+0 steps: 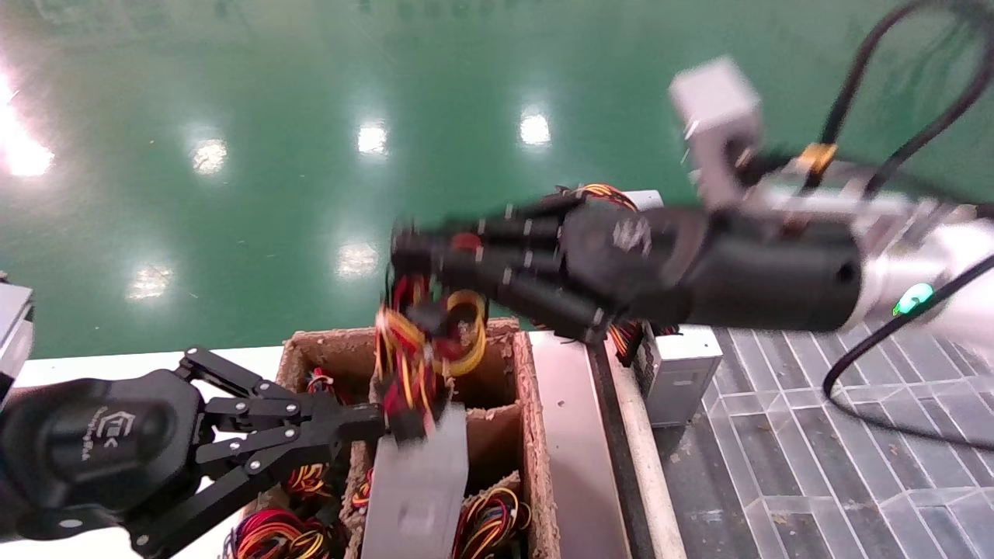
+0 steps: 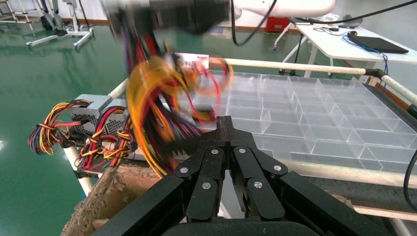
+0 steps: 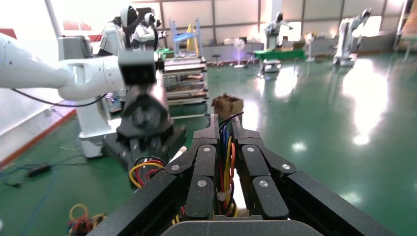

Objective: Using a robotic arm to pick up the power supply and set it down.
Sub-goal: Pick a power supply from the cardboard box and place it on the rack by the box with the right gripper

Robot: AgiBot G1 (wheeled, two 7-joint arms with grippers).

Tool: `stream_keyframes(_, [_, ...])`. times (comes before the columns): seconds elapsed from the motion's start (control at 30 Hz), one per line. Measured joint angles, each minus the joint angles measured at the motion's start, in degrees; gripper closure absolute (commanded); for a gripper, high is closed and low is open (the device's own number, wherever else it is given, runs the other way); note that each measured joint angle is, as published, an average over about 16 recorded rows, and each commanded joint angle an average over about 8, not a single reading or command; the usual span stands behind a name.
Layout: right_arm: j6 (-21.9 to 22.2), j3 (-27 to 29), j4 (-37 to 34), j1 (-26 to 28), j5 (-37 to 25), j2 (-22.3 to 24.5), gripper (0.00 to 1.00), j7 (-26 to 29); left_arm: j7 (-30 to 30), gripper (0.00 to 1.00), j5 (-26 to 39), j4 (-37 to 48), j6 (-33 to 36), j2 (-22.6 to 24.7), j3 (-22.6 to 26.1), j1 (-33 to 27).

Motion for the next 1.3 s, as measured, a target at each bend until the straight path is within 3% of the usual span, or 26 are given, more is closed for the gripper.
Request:
stream_keyframes(0.23, [0.2,1.2,2.7,3.9,1.1,3.8,1.0,0.4,0.0,1.0,0.0,0.0,0.0,0.0,0.0,0.0])
stream_keyframes(0.5, [1.7,2.1,9.1,6.7,1.5,12.0,1.0,2.4,0.0,1.0,0.0,0.0,0.0,0.0,0.0,0.0])
stream_keyframes(1.03, [11.8,2.8,31.3,5.1,3.7,36.6,1.0,8.9,0.0,1.0,0.0,0.0,0.0,0.0,0.0,0.0])
stream_keyframes(1.3, [16.4,0.9,38.2,1.4,6.6,47.4,1.0,8.5,0.0,1.0,0.0,0.0,0.0,0.0,0.0,0.0])
